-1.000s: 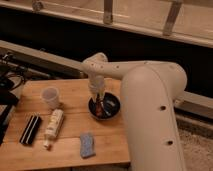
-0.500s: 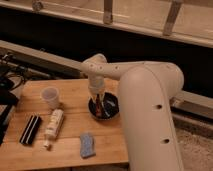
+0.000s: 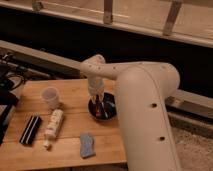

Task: Place the pepper in the ceramic bowl

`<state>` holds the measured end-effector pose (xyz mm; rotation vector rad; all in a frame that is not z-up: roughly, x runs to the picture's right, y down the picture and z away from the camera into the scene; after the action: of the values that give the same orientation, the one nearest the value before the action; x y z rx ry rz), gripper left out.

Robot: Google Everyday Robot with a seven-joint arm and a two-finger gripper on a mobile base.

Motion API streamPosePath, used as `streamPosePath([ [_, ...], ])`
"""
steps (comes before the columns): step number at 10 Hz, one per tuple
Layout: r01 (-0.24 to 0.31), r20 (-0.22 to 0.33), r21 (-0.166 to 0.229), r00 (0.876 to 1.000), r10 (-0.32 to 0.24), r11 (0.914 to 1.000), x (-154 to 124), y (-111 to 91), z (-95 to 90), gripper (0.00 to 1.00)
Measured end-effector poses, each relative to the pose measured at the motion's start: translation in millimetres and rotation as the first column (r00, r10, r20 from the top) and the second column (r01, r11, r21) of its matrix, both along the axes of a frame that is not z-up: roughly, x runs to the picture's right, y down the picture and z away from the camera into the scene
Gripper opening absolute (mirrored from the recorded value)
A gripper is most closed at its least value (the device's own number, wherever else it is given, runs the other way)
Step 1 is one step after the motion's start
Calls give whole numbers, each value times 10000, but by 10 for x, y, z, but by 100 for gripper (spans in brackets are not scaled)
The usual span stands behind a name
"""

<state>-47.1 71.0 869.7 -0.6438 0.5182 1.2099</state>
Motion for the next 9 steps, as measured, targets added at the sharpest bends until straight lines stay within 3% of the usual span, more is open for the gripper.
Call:
streamPosePath([
  [1,-21,-21,-18,10000,21,10000,-7,-10,-15,36],
  [5,-38,-97,-108,9999,37,9999,-45,-8,-11,72],
  [7,-73,-143,-144,9999,71,9999,-41,4,5,74],
  [9,-100,-252,-240,9996,94,9997,-67,19,28,57],
])
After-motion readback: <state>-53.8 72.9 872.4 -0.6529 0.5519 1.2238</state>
